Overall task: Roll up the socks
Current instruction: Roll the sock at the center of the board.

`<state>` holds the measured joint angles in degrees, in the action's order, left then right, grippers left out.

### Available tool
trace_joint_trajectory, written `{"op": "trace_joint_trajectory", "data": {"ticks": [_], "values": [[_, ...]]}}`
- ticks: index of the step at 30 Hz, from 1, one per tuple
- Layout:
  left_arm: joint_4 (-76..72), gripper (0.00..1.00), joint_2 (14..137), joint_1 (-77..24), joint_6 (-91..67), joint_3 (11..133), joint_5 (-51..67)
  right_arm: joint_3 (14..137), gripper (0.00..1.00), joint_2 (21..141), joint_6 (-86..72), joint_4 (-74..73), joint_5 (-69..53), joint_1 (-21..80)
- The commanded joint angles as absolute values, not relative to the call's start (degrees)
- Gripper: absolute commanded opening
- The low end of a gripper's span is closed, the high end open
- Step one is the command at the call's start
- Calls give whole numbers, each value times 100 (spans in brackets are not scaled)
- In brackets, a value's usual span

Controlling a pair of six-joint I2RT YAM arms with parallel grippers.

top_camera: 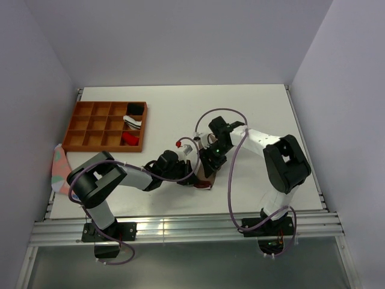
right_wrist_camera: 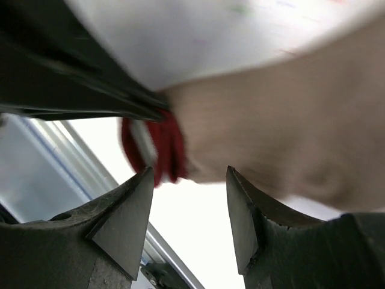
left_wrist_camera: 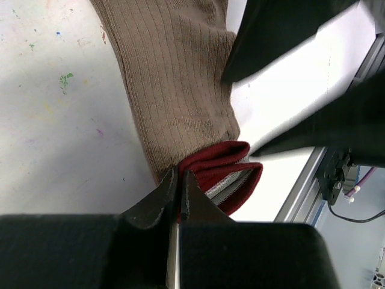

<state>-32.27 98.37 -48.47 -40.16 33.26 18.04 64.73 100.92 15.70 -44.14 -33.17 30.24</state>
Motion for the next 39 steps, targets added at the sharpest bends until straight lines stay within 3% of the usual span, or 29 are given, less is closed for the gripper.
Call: {"op": "trace_joint_trajectory", "data": {"ticks": [1,18,32,39], "values": [[-3059,0,9844,-4834,-3964,3419,1468,6434,59,9774,1266,-4210,-3049,2760],[-2918,0,9668,-4834,-3885,3524,1415,7821,47,11266,853,-4446,-1688,2681],[-2233,0,9536,-4825,-3630,3823,1160,9622,47,12611,975,-5054,-1616,3225],[-1969,0,9843,-4694,-3665,4113,1169,9765,47,12517,1019,-4914,-1889,3191]]}}
